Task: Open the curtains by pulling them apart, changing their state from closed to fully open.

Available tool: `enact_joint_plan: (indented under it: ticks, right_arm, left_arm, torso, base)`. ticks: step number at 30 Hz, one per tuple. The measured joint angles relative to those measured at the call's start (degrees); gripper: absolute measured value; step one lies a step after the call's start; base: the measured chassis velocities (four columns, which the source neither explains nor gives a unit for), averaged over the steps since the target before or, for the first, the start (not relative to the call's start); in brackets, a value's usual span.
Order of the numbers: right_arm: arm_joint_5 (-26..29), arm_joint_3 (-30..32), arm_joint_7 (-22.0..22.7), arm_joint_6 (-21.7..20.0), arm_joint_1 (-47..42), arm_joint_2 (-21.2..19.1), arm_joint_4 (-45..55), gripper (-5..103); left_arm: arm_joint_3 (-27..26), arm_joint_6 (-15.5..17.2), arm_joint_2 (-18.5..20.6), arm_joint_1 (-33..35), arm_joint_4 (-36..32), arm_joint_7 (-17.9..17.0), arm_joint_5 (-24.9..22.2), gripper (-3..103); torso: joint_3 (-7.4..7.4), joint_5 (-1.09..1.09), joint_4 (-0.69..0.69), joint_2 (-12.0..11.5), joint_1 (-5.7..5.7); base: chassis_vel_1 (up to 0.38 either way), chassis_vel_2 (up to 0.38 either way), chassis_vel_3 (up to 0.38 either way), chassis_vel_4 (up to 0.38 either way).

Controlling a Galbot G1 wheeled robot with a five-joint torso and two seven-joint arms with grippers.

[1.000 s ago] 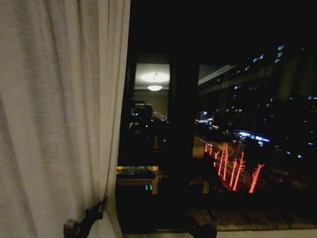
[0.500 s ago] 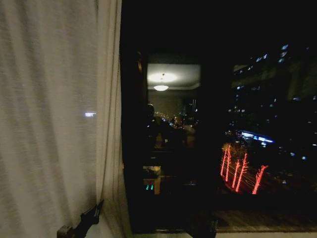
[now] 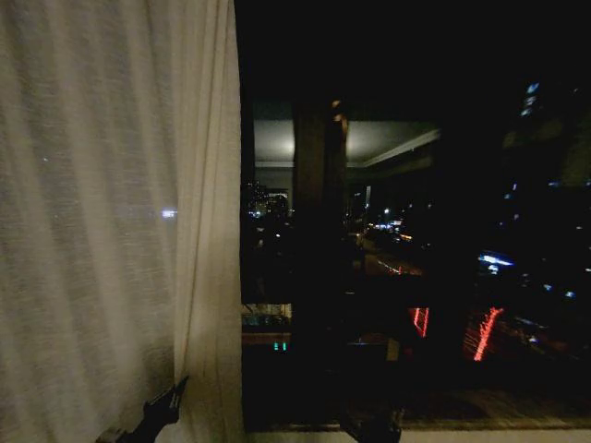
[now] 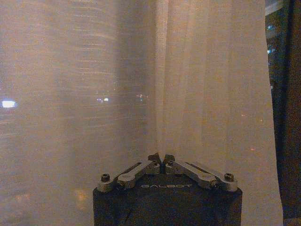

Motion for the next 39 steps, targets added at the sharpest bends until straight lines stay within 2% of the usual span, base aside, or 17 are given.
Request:
enact_joint_plan:
  ticks: [10, 14, 19, 27, 39]
  right_arm:
    - [-0.3, 0.0, 0.0, -0.2, -0.4, 0.0, -0.1, 100]
    - [-0.3, 0.0, 0.0, -0.2, -0.5, 0.0, -0.1, 100]
    - [-0.6, -0.2, 0.0, -0.2, -0.5, 0.0, 0.0, 100]
    - [-1.3, -1.6, 0.0, -0.4, -0.6, 0.0, 0.3, 100]
    - [-1.3, -1.6, 0.0, -0.3, -1.2, 0.0, 0.9, 100]
  left_arm:
    - [-1.8, -0.2, 0.0, 1.4, -0.8, 1.1, -0.2, 0]
    - [-2.4, -0.5, -0.4, 2.1, -1.1, 1.1, -0.3, 0]
    - [-3.2, -0.5, -0.7, 3.1, -1.5, 1.4, -0.4, 0]
    - [-5.0, -0.6, -0.6, 4.1, -2.1, 1.8, -1.1, 0]
    - [-5.8, -1.1, -0.8, 5.2, -2.8, 2.2, -1.2, 0]
  torso:
    - [0.00, -0.01, 0.01, 0.0, 0.01]
    - [0.00, -0.05, 0.02, 0.0, 0.01]
    - [0.01, 0.03, 0.00, 0.0, 0.00]
    - [0.01, -0.04, 0.01, 0.0, 0.00]
    - [0.00, 0.00, 0.00, 0.0, 0.00]
  base:
    - [0.301, 0.325, -0.292, -0.317]
    - [0.125, 0.082, -0.111, -0.121]
    - [0.012, 0.002, -0.005, -0.005]
    - [-0.016, -0.027, 0.015, 0.020]
    - [0.128, 0.118, -0.115, -0.119]
